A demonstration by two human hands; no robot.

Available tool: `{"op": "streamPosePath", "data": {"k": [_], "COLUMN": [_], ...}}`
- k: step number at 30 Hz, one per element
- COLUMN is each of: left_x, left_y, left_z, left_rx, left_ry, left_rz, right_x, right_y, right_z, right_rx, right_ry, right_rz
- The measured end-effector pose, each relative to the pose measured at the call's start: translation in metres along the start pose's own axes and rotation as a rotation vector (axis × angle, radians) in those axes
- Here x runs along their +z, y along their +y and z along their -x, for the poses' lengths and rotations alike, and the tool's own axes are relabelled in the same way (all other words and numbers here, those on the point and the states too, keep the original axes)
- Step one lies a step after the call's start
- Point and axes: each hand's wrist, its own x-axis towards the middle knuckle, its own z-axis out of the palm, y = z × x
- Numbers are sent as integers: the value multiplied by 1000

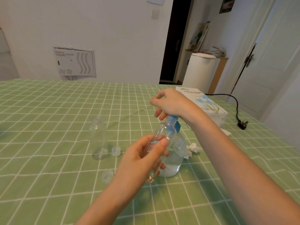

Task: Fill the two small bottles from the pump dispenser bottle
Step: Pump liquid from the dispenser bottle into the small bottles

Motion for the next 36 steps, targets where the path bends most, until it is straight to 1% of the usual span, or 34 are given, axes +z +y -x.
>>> {"op": "streamPosePath", "data": {"k": [3,7,13,17,20,24,26,36], "left_x": [-1,-1,-2,-2,-2,-2,-2,-1], "left_y": [1,1,0,1,1,3,3,0], "left_z": [0,0,2,2,1,-1,-2,2], "left_rx": [9,5,-8,-14,-5,2,3,-18], "left_ry": [1,-4,5,9,11,13,13,21], "left_rz": [-8,-14,1,2,-12,-21,-12,18], "right_x": [-4,-2,6,8,4,-4,-3,8], "right_y": [-5,-4,1,3,3,-3,-4,3], "right_z": [-2,-1,3,2,1,-2,-3,2], "right_rx": [-26,16,74,75,57,26,21,60], "right_ry": [30,-52,-111,-99,-60,-12,-27,-88], "right_rz": [44,30,2,-14,-13,53,72,-16]}}
